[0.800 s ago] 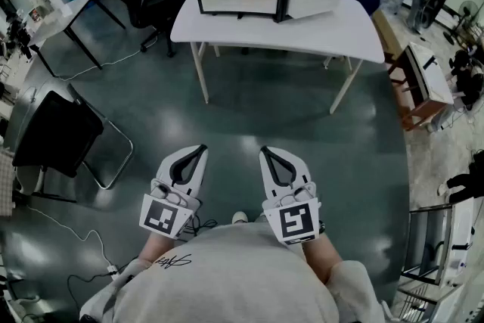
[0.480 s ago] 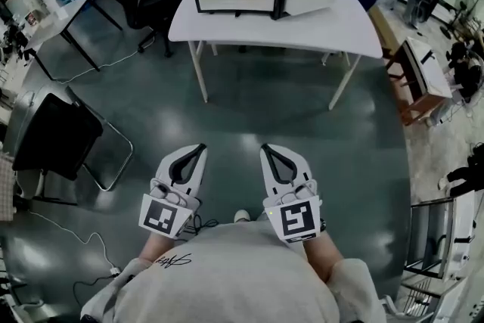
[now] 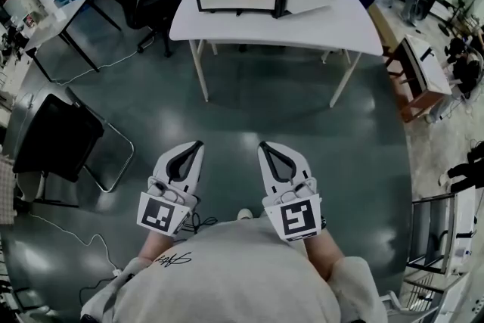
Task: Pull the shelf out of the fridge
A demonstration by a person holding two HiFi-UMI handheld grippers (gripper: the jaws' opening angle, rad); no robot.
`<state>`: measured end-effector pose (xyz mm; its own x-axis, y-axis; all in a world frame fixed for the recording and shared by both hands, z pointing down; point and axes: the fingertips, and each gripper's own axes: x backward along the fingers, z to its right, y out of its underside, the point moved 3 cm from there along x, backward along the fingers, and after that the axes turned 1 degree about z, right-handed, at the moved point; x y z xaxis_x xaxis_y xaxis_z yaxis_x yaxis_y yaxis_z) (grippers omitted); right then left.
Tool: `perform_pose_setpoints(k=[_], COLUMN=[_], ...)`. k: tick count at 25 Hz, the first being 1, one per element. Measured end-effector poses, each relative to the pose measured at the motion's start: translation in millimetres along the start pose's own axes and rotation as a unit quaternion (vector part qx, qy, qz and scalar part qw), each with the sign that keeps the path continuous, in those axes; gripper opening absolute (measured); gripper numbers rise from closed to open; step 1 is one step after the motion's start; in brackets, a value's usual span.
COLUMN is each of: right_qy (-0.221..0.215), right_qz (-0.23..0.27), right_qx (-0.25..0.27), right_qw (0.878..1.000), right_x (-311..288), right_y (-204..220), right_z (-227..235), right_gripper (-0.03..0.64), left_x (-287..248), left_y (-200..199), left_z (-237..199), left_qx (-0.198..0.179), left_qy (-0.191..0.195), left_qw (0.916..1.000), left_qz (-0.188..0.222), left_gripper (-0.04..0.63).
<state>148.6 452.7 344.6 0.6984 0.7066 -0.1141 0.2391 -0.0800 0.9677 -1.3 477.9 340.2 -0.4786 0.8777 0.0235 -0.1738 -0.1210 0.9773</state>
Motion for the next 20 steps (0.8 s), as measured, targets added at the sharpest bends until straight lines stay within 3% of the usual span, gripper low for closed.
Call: perform_pose_setpoints(k=[10, 20], right_qy=[0.018, 0.016], right_qz=[-0.008, -0.011], right_qx=[0.013, 0.012], right_qw=[1.000, 1.000], right_x=[6, -19], right_y=[3, 6], right_z=[-4, 8], right_gripper=[0.012, 0.012], left_x=[0, -14], left_y=[5, 13], left_z=[0, -15], left_qx=[0.006, 0.013], left_qy=[0.018, 0.009], left_qw=[0.9998, 0.9999], left_qz=[0.001, -0.002], left_gripper=[0.005, 0.004])
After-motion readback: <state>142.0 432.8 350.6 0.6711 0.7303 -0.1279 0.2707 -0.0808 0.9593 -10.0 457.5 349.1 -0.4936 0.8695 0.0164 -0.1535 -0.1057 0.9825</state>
